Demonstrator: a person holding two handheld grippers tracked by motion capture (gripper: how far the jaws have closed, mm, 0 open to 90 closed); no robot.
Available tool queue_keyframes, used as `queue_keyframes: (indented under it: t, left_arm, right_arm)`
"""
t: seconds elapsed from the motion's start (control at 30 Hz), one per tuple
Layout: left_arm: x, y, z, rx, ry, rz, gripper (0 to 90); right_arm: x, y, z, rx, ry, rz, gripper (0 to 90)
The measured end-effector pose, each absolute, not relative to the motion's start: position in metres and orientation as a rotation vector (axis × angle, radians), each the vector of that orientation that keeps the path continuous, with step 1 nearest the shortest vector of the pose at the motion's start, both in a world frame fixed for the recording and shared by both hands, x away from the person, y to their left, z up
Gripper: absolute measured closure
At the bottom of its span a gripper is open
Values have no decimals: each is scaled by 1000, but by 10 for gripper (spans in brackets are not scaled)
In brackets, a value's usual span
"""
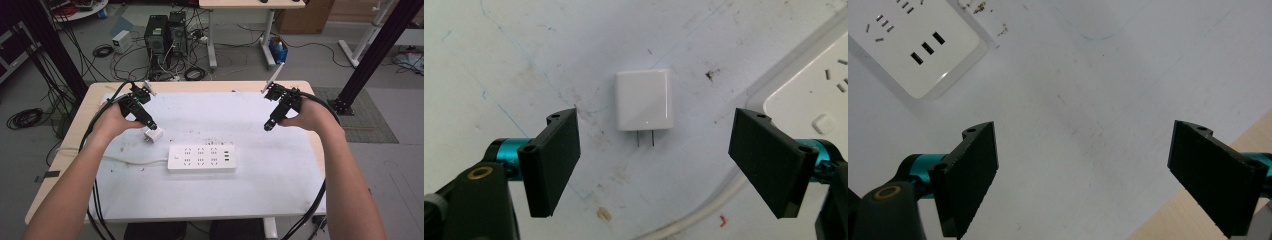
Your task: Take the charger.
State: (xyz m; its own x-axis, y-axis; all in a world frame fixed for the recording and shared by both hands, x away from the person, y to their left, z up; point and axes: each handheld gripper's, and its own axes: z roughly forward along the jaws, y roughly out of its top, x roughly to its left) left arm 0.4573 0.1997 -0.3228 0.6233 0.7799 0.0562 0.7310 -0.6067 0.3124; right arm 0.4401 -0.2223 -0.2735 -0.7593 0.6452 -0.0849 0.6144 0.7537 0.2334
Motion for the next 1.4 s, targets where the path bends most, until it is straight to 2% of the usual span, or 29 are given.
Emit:
queue_keyframes:
  t: [0.67,1.0,1.4]
  left_arm:
    - [483,199,-380,2545,1414,214,209]
    - [487,193,-393,2609,1422,157,215]
    - [488,188,-404,2654,1442,138,322]
  right_arm:
    - [440,-221,-274,1019,2786,293,122]
    - [440,-224,-274,1013,2789,304,122]
    - [439,-227,-275,1010,2793,317,122]
